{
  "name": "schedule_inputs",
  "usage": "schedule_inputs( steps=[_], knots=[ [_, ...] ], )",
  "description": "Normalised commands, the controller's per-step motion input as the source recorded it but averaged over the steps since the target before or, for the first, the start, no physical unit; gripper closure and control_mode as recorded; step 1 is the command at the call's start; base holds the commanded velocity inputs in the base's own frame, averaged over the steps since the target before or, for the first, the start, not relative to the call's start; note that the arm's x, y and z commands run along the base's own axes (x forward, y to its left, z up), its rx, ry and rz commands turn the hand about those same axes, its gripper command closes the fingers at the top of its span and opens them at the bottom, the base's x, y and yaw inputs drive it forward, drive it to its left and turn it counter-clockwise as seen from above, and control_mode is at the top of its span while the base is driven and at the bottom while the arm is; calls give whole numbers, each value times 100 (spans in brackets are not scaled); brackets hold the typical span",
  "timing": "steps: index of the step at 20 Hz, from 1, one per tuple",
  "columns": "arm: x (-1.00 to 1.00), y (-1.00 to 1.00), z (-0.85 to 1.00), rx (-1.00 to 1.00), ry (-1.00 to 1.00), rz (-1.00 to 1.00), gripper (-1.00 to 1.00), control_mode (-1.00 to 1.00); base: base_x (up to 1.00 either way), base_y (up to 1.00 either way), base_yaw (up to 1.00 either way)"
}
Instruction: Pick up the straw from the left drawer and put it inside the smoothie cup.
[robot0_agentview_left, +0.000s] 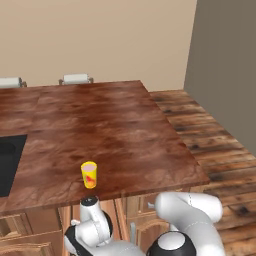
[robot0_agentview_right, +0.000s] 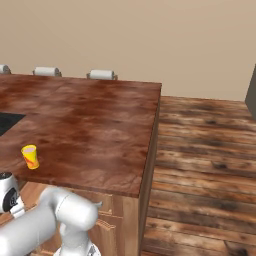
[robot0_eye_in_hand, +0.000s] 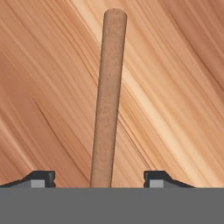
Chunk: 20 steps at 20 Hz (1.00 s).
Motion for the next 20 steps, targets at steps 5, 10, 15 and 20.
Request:
schedule_inputs(
  steps=[5,10,15,20],
  knots=[
    [-85,6,-60,-1,0,0,100,-100,0,0,0],
    [-72,8,-16,0,5,-2,100,-100,0,0,0],
    [-42,14,0,0,1,-3,100,-100,0,0,0],
    [-14,7,27,0,-2,-1,100,-100,0,0,0]
  ],
)
